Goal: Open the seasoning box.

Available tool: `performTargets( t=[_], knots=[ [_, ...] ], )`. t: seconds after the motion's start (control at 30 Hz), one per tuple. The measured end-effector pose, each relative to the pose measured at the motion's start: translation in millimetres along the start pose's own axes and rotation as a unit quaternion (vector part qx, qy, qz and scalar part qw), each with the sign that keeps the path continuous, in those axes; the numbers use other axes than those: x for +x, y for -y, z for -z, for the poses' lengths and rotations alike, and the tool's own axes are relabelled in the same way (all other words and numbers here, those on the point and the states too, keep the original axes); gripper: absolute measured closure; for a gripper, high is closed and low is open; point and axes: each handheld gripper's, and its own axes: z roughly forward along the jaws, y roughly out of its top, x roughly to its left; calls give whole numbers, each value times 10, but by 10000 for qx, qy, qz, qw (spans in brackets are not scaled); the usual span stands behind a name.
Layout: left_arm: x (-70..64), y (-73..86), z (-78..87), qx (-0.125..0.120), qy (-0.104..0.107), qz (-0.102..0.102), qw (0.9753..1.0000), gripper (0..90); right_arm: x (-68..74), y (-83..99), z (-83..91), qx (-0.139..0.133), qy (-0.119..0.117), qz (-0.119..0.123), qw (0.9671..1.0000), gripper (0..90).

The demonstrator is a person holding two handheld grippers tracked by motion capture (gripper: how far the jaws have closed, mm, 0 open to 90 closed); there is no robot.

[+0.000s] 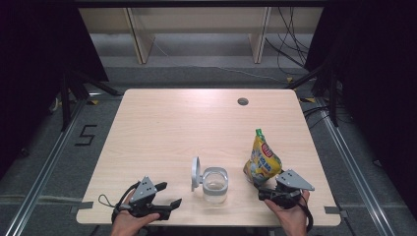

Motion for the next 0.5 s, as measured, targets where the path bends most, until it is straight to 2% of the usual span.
performTargets(
  t=[0.23,0.27,0.33,0.37,0.5],
  knots=[
    [7,-4,5,50,-48,-62,10000,219,-3,22,-82,-241,57,-44,9997,171],
    [6,-5,5,47,-45,-65,10000,219,-1,24,-87,-225,86,-64,9997,172],
    [-16,-4,-11,-86,23,59,9999,219,-3,31,-103,-259,87,-122,9996,174],
    [-17,-6,-12,-84,23,52,9999,220,-11,38,-116,-289,110,-94,9995,176],
    [-14,-12,-11,-31,27,-15,10000,220,-17,61,-169,-273,147,-235,9992,174]
  ],
)
